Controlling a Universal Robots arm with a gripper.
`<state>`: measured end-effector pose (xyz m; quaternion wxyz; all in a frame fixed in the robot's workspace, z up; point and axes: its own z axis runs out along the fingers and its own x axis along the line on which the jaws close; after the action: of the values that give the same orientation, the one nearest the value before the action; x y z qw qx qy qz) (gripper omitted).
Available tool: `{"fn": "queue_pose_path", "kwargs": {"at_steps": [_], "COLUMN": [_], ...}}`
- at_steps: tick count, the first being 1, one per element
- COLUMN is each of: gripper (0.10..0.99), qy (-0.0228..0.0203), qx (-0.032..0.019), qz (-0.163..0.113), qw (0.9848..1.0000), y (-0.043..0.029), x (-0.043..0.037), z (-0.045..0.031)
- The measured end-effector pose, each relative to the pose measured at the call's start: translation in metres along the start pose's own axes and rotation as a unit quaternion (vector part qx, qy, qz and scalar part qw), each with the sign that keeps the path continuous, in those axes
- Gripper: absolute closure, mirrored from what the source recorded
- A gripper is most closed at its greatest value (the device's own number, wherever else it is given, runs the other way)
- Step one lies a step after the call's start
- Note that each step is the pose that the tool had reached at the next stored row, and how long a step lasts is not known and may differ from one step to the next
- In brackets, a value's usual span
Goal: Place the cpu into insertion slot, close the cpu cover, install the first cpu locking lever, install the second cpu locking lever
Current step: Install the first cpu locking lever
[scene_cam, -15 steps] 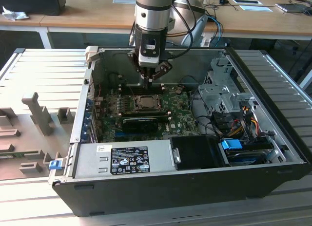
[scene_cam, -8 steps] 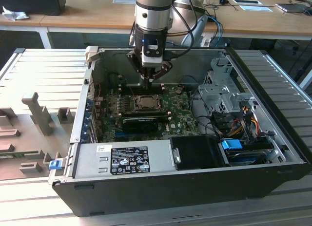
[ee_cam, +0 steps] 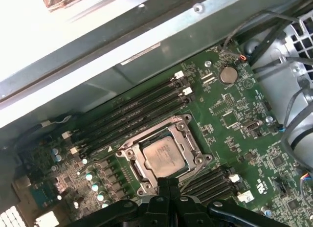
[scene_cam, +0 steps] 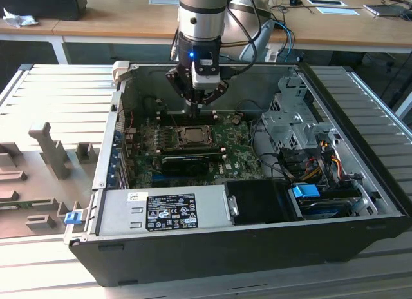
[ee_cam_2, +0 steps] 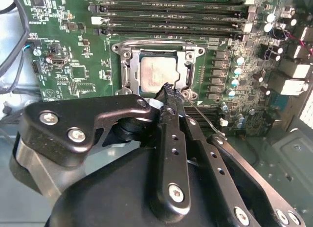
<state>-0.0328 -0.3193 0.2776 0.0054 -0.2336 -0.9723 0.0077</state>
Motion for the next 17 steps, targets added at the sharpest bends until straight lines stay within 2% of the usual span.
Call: {"fn": "queue_pose_path", "kwargs": {"at_steps": [6, 9, 15, 17], "gripper": [0.98, 0.98, 0.98, 0.98], "qy": [-0.0006, -0.001, -0.0018, -0.0021], "qx": [0.0003, 0.0004, 0.0006, 0.0007], "qz": [-0.033, -0.054, -0.094, -0.114], "qw": [0.9994, 0.9985, 0.9955, 0.9935], "y": [0.0, 0.0, 0.0, 0.0], "x": [0.0, 0.0, 0.0, 0.0], "z": [0.0, 0.0, 0.0, 0.0]}}
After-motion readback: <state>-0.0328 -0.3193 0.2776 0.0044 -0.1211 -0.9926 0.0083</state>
